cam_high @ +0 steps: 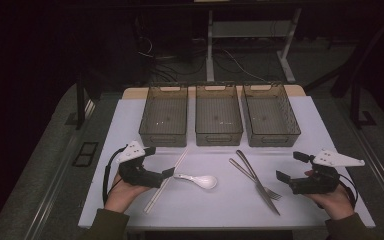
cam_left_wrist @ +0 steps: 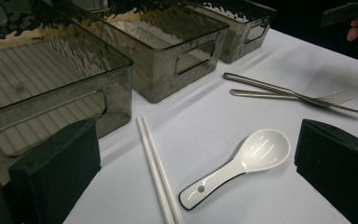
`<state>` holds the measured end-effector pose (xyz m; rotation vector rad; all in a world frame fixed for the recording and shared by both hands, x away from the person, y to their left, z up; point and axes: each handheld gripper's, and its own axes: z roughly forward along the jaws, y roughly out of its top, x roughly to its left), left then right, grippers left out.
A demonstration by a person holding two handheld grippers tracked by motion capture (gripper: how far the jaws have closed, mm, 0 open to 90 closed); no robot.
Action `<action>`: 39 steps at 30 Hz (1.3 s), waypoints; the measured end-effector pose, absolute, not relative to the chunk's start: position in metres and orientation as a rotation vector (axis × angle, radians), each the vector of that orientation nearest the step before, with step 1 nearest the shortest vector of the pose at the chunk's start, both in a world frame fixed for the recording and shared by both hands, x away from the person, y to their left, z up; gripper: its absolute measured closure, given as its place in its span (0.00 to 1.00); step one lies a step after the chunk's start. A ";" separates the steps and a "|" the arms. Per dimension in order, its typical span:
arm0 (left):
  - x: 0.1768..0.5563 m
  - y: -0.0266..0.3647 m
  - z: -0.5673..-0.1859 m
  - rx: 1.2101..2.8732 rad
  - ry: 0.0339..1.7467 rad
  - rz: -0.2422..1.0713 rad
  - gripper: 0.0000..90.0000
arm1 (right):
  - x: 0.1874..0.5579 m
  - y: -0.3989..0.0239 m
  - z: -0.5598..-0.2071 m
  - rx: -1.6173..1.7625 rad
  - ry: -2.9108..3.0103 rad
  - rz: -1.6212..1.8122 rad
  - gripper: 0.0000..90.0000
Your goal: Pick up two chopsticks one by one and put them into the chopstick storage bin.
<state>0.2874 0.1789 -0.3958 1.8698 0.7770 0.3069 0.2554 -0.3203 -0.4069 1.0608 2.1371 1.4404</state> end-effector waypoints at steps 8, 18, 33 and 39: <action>0.295 0.168 -0.399 1.904 0.766 0.302 0.00 | 0.256 -0.321 -0.408 1.060 2.137 1.436 0.04; 0.297 0.167 -0.404 1.953 0.811 0.311 0.12 | 0.256 -0.321 -0.408 1.063 2.142 1.432 0.04; 0.299 0.173 -0.413 2.041 0.882 0.281 0.44 | 0.256 -0.321 -0.408 1.066 2.139 1.428 0.04; 0.300 0.176 -0.417 2.086 0.901 0.247 0.55 | 0.257 -0.321 -0.408 1.063 2.141 1.425 0.04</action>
